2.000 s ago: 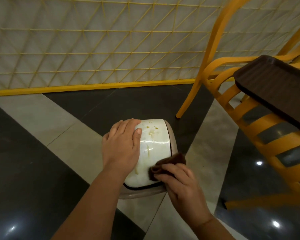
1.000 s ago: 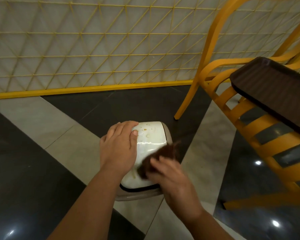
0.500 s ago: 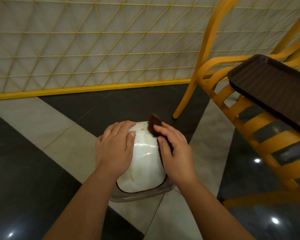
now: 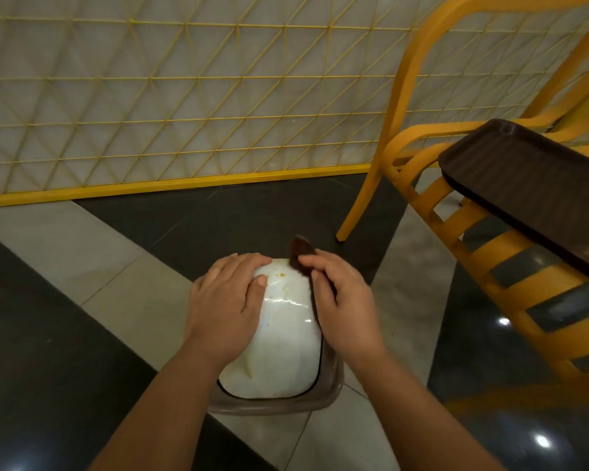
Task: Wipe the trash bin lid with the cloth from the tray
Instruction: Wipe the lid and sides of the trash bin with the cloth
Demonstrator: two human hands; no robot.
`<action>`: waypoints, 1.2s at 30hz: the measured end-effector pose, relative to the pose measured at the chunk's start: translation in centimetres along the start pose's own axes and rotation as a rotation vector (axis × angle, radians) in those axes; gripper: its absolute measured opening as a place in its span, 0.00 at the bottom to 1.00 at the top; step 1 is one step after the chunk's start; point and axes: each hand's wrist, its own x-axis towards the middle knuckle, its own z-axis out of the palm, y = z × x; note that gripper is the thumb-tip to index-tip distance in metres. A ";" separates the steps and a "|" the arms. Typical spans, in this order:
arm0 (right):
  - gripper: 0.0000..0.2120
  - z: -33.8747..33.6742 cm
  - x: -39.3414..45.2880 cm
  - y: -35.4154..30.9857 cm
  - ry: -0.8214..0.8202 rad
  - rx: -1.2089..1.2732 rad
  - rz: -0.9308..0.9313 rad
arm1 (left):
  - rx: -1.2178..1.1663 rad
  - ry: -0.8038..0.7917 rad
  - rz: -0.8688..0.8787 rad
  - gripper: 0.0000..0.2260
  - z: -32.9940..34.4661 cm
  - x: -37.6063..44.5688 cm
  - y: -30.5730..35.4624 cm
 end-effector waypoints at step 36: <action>0.20 1.4 -9.6 0.1 0.249 0.220 0.255 | 0.101 -0.136 -0.396 0.25 -1.0 -0.2 2.4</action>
